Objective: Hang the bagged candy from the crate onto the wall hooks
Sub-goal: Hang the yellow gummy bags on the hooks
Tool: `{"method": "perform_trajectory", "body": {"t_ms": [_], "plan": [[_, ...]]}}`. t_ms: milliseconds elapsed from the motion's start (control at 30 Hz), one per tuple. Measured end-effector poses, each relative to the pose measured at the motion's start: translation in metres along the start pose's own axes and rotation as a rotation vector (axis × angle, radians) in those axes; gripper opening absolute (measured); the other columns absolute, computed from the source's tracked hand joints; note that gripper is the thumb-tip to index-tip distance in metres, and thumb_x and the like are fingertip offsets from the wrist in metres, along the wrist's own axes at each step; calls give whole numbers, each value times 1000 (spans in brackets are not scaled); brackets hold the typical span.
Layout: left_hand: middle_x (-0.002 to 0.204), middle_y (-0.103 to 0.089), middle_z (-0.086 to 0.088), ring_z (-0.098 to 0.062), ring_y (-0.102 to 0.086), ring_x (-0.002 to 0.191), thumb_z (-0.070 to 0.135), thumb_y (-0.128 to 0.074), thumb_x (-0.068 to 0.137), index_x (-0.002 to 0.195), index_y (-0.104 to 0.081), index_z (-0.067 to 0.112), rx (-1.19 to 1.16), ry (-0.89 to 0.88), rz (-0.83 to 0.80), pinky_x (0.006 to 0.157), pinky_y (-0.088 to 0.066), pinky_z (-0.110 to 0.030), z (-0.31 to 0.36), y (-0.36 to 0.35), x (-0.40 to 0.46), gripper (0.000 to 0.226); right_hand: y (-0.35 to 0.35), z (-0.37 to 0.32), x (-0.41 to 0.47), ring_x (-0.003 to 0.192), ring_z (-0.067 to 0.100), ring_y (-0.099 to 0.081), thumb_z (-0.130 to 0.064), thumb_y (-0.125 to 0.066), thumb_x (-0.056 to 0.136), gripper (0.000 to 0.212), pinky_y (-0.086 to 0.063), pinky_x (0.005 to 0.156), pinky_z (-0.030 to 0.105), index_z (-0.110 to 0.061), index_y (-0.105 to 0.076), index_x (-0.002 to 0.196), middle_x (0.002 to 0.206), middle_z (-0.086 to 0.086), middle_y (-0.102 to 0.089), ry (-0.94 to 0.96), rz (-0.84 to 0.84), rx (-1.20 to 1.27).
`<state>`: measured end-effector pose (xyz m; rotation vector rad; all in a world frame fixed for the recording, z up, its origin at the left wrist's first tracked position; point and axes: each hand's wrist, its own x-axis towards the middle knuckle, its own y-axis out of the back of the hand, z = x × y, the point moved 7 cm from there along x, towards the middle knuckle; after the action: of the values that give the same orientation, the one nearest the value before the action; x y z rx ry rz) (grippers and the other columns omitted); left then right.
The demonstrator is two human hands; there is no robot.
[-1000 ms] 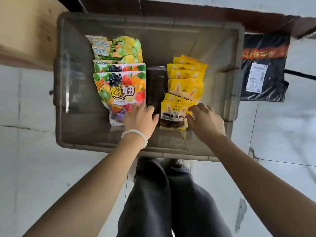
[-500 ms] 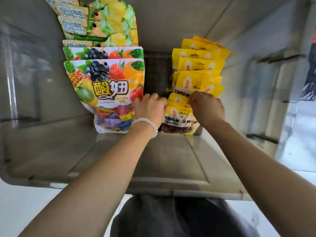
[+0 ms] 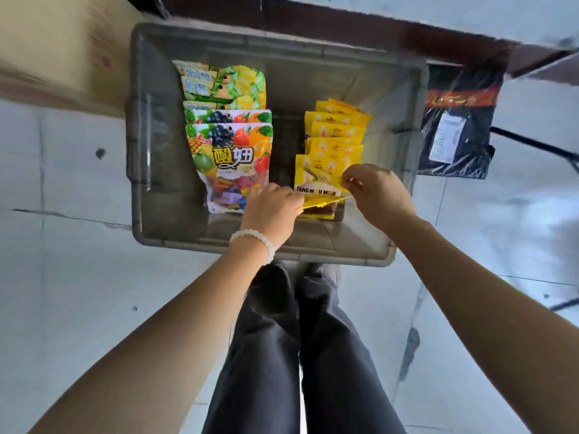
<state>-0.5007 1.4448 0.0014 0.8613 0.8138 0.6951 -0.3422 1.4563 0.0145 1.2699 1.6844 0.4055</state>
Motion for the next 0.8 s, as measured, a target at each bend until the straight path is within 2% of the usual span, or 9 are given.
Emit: {"method": "perform_trajectory", "body": {"t_ms": [133,233,300,400,467,533,667,800], "plan": [[80,-64,-7,-31,-56,79,14,-56,87,77,-64,11,-27,-18,131,68,-39,-40,34,110,-20,13,86,-57,-33,86,33,-60,-15,-54,90,14,-41,66,32,-12,-66,96,98,12,-66,72,45,-54],[83,-62,-8,-29,-58,75,11,-66,80,70,-66,11,-20,-71,268,66,-45,-40,72,201,-34,10,157,-108,-66,85,30,-61,-19,-54,90,14,-44,66,31,-16,-67,96,96,9,-67,118,75,-72],[95,-63,-11,-30,-60,82,11,-70,76,68,-68,12,6,-103,369,69,-48,-43,96,261,-44,8,201,-142,-89,85,30,-61,-23,-53,89,12,-49,69,35,-20,-65,92,94,6,-66,153,92,-96],[118,-59,-8,-30,-55,101,17,-65,81,80,-71,15,83,-129,417,79,-48,-44,127,336,-62,6,259,-191,-124,91,30,-59,-25,-51,90,12,-50,74,39,-21,-63,92,97,5,-65,267,119,-152],[111,-63,-3,-27,-53,100,18,-61,85,86,-70,16,114,-178,431,79,-47,-44,145,384,-76,9,301,-222,-149,98,28,-58,-25,-52,91,15,-49,79,38,-21,-64,98,105,5,-65,332,169,-172],[93,-68,-1,-26,-54,90,17,-60,85,82,-68,15,139,-231,470,72,-48,-43,163,429,-91,8,340,-250,-170,102,25,-57,-27,-52,91,18,-48,80,36,-21,-65,103,108,3,-64,379,234,-184],[72,-67,-1,-27,-52,76,12,-63,80,68,-62,12,183,-268,606,64,-49,-39,197,510,-119,12,410,-297,-213,98,25,-58,-25,-56,90,17,-48,79,38,-17,-67,100,105,4,-65,472,354,-158],[63,-62,3,-19,-40,65,6,-69,73,63,-57,14,220,-315,785,58,-43,-31,223,581,-147,17,465,-328,-245,93,21,-60,-27,-59,88,15,-44,74,30,-19,-68,97,100,0,-68,489,441,-81]]}}
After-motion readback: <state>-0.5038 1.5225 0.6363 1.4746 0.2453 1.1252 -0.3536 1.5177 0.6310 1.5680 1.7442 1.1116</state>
